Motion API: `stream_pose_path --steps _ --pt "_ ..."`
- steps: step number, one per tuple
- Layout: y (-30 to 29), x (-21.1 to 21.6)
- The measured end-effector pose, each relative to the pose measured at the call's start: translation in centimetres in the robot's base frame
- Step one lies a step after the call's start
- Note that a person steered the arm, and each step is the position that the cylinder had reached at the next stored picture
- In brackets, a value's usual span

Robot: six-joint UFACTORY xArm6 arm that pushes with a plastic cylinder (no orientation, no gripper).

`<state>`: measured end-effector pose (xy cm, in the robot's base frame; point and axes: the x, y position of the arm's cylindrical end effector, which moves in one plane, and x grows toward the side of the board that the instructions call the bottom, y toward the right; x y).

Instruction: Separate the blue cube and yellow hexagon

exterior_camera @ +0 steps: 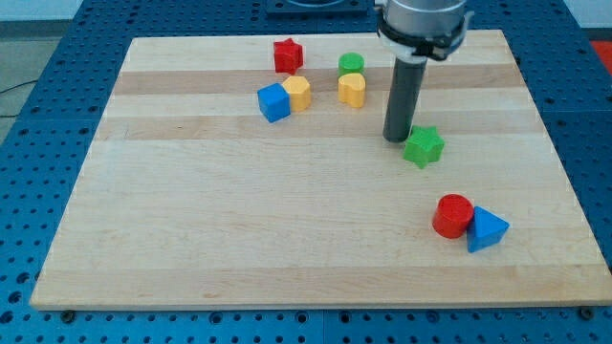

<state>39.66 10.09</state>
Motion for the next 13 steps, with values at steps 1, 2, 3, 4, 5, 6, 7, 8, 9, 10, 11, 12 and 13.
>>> stream_pose_path --steps 1,2,3,4,5,6,7,8,9,10,11,12,13 --pt "3.9 1.3" --pt "4.0 7.1" --pt "4.0 7.9" --pt "-0.4 6.3" --pt "-9.7 7.3" --pt "-19.4 6.1" --pt "-21.2 -1.2" --pt "-19.0 -5.0" --pt "-13.6 -3.5" --pt "-16.2 -5.6" --pt "-15.7 -7.8" --pt "-7.5 -3.2" --pt "-1.1 2.1"
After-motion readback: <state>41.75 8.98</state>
